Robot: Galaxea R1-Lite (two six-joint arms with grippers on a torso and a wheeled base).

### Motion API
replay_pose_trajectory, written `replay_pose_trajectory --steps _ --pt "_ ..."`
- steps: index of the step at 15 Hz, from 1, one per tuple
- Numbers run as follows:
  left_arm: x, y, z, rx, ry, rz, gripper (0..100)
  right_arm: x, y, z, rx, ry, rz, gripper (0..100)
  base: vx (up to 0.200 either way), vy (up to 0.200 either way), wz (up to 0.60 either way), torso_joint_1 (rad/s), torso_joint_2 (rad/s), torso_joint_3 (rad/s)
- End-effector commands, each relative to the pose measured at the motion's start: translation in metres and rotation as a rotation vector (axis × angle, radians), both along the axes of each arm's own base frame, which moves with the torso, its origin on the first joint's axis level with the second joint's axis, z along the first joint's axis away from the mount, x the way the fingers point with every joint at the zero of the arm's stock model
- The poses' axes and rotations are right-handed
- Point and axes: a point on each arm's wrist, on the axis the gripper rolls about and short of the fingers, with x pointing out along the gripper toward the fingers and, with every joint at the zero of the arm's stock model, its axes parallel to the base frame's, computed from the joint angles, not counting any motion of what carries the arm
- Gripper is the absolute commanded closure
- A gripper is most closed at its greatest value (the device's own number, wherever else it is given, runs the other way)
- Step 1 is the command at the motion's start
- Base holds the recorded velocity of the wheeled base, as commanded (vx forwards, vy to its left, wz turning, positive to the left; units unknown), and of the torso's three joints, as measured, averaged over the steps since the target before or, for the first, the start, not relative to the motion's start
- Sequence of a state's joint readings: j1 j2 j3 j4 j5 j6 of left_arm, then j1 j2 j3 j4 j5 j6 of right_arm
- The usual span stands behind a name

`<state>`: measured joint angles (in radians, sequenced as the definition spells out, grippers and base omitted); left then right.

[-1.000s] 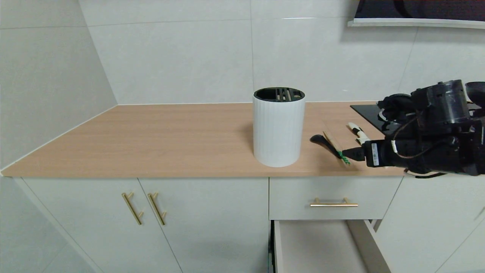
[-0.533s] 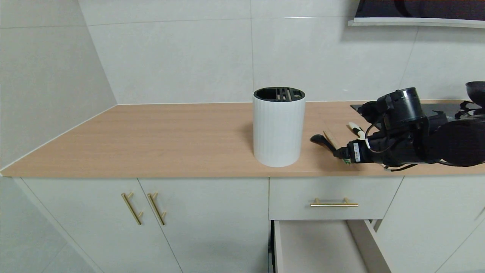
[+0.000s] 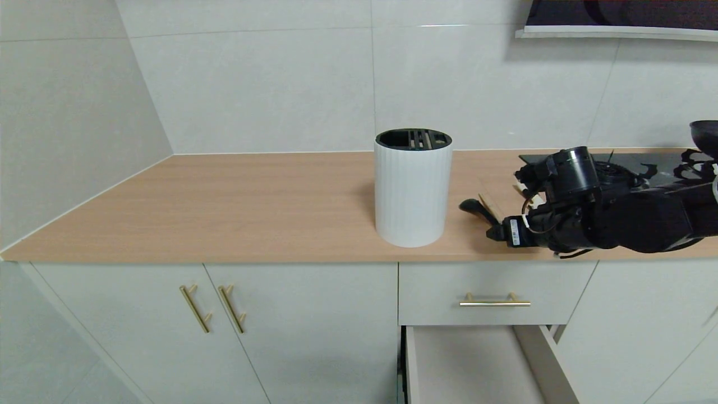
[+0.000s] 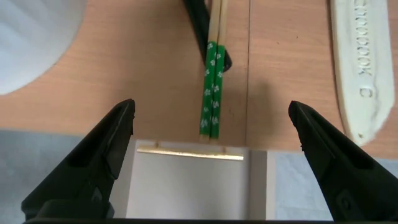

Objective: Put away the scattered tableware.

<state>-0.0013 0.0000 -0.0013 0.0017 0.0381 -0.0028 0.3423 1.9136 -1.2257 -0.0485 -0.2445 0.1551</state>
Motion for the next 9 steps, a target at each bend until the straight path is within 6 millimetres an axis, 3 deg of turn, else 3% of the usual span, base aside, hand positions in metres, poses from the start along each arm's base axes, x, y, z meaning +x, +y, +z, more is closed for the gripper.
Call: replay_pose_trajectory --steps 1,6,7,9 --pt "0.0001 0.0000 0.0001 0.000 0.001 0.000 0 0.0030 0.0015 -0.0069 -0.006 0.016 0.001 0 0.000 0.000 0.00 0.000 0.00 0.000" --pt "0.0001 0.0000 0.0001 0.000 0.001 0.000 0 0.0094 0.0039 -0.0146 0.007 0.014 -0.006 0 0.000 0.000 0.00 0.000 0.00 0.000" --pt "0.0001 0.0000 0.0001 0.000 0.001 0.000 0 0.0101 0.0047 -0.0151 0.009 0.010 -0.006 100 0.000 0.000 0.00 0.000 0.00 0.000" --pt "0.0001 0.0000 0.0001 0.000 0.001 0.000 0 0.0107 0.0043 -0.0153 0.009 0.009 -0.008 100 0.000 0.000 0.00 0.000 0.00 0.000"
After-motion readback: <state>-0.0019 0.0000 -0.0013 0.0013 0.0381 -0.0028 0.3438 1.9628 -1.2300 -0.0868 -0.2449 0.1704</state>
